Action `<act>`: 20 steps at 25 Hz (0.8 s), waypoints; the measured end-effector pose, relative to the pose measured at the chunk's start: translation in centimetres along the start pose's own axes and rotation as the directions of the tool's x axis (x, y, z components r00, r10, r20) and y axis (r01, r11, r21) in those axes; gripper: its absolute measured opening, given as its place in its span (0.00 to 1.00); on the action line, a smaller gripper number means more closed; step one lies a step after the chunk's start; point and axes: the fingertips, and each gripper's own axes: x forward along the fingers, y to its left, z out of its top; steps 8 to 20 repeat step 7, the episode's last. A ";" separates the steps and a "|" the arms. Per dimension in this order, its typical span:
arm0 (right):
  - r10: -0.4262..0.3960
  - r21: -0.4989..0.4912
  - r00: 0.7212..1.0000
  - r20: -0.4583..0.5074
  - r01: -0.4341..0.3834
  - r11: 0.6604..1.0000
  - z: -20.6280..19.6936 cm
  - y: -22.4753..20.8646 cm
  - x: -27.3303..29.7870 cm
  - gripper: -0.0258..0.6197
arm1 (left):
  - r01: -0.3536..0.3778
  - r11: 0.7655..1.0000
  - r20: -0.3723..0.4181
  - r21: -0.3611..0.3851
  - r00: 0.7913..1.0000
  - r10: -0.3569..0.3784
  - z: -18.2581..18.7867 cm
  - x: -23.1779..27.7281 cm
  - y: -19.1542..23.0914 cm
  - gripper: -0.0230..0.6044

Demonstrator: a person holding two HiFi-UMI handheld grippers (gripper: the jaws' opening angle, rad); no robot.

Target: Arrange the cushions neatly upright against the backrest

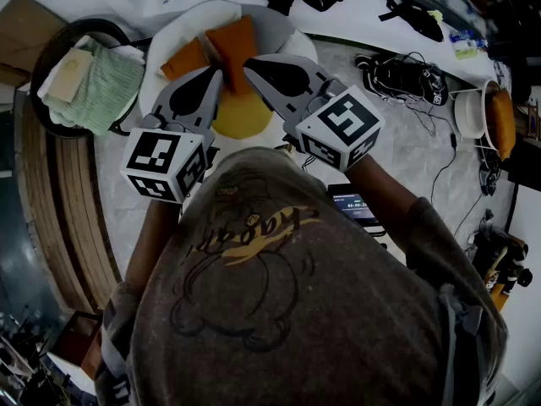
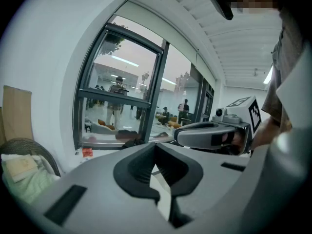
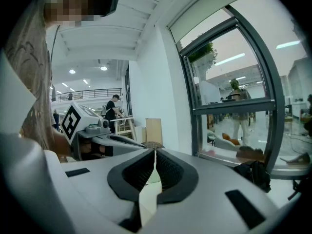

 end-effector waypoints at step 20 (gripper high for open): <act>0.009 -0.029 1.000 -0.006 -0.009 1.000 0.1 -1.6 0.0 0.08 | -0.004 1.000 -0.001 -0.011 1.000 0.004 -0.3 0.5 0.6 0.05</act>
